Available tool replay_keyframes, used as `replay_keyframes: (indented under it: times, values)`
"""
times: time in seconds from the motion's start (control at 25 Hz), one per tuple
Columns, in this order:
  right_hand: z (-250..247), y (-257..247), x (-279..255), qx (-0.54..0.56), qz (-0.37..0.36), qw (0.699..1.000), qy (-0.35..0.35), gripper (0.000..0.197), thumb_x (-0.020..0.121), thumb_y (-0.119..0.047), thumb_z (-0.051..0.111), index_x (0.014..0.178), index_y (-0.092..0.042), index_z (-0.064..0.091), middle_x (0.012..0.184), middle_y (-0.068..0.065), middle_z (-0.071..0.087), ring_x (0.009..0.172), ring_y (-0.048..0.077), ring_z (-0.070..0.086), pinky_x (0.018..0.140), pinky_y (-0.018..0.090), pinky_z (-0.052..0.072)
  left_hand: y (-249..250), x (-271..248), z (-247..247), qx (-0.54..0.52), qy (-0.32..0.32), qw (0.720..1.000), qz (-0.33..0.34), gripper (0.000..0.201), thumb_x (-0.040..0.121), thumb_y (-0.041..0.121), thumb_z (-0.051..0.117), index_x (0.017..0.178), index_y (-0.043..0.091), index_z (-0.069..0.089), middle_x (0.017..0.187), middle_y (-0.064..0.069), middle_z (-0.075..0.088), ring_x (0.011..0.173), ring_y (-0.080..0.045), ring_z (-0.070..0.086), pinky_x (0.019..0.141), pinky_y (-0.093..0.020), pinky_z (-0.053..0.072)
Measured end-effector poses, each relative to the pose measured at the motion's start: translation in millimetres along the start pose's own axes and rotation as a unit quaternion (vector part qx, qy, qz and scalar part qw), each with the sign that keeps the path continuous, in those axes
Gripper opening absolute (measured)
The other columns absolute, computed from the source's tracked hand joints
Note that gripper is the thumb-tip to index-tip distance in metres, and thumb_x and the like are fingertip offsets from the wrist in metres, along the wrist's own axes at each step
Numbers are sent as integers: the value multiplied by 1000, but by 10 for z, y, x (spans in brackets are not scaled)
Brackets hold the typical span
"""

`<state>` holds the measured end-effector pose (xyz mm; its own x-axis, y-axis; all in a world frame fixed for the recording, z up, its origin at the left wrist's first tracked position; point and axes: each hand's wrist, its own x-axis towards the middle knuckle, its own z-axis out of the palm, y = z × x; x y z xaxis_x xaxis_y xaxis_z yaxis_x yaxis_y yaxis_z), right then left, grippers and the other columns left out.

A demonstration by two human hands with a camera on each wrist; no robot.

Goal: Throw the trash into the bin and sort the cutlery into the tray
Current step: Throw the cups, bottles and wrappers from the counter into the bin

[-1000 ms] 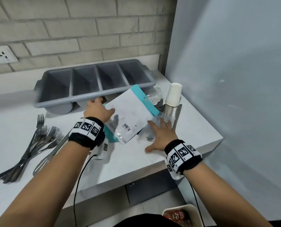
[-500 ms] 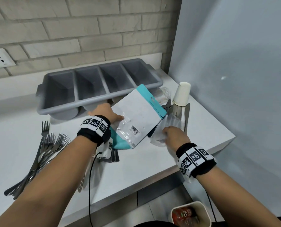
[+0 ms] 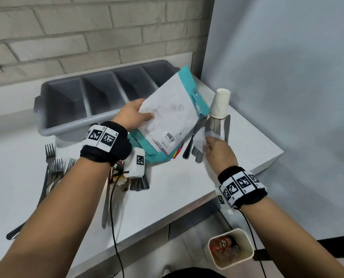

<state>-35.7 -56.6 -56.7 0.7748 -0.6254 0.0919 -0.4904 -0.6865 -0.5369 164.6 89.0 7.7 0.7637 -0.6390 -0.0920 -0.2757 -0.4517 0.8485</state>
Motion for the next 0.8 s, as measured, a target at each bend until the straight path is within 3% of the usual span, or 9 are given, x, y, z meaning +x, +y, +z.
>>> replay_keyframes:
  times: [0.16, 0.28, 0.36, 0.44, 0.52, 0.6, 0.68, 0.76, 0.8]
  values:
    - [-197, -3, -163, 41, 2, 995, 94, 30, 91, 1, 41, 115, 3, 58, 94, 26, 66, 78, 31, 59, 66, 26, 38, 230, -250, -26, -117, 37, 991, 58, 26, 86, 1, 60, 94, 26, 62, 76, 13, 73, 58, 2, 66, 74, -27, 56]
    - [-454, 187, -376, 110, 56, 973, 195, 21, 88, 3, 44, 101, 7, 61, 60, -1, 53, 58, 17, 45, 57, 12, 33, 453, -537, 218, -181, 18, 980, 77, 27, 86, 0, 59, 90, 26, 60, 82, 10, 70, 59, 3, 66, 66, -20, 56]
    - [-586, 289, -466, 142, 79, 954, 253, 18, 89, 0, 47, 93, 5, 63, 54, -19, 38, 53, 7, 44, 54, 5, 32, 567, -736, 355, -210, 20, 974, 86, 28, 87, -1, 57, 88, 27, 59, 85, 8, 68, 59, 4, 66, 61, -15, 56]
    - [-686, 326, -550, 201, 77, 927, 305, 19, 91, -10, 52, 84, 1, 66, 45, -17, 40, 44, -2, 48, 52, -2, 33, 607, -878, 469, -233, 30, 968, 86, 29, 88, -1, 56, 88, 28, 60, 86, 8, 69, 65, 0, 67, 64, -18, 56]
    - [-819, 666, -765, 252, 95, 894, 359, 40, 89, -27, 55, 79, 11, 64, 49, -2, 51, 48, 3, 55, 56, 5, 40, 667, -1040, 894, -231, 9, 970, 82, 28, 88, -2, 56, 95, 24, 60, 95, 1, 69, 77, -8, 67, 77, -26, 55]
    - [-844, 1088, -1008, 286, 116, 872, 380, 49, 87, -38, 55, 83, 10, 64, 66, 20, 63, 65, 22, 66, 68, 30, 53, 705, -1228, 1376, -199, -9, 976, 88, 34, 87, -3, 56, 110, 21, 57, 104, -1, 67, 83, -2, 64, 83, -19, 52]
    - [-787, 1526, -1269, 290, 169, 862, 380, 42, 85, -27, 53, 81, 14, 62, 71, 16, 62, 71, 33, 64, 70, 38, 52, 668, -1414, 1849, -186, -48, 978, 76, 36, 86, -3, 57, 113, 21, 57, 102, 3, 66, 77, 10, 63, 78, -9, 50]
    - [-688, 1860, -1552, 247, 253, 873, 337, 33, 81, -11, 47, 65, 16, 58, 60, 18, 55, 62, 37, 57, 63, 39, 48, 562, -1592, 2243, -167, -93, 981, 40, 34, 87, -1, 57, 112, 21, 60, 99, 5, 68, 79, 5, 64, 80, -13, 51]
    - [-630, 2031, -1709, 230, 292, 876, 307, 33, 80, -7, 45, 52, 7, 54, 52, 16, 52, 56, 34, 54, 59, 38, 44, 475, -1679, 2459, -147, -115, 982, 18, 34, 87, 0, 57, 113, 22, 61, 97, 7, 69, 78, 3, 64, 80, -15, 52]
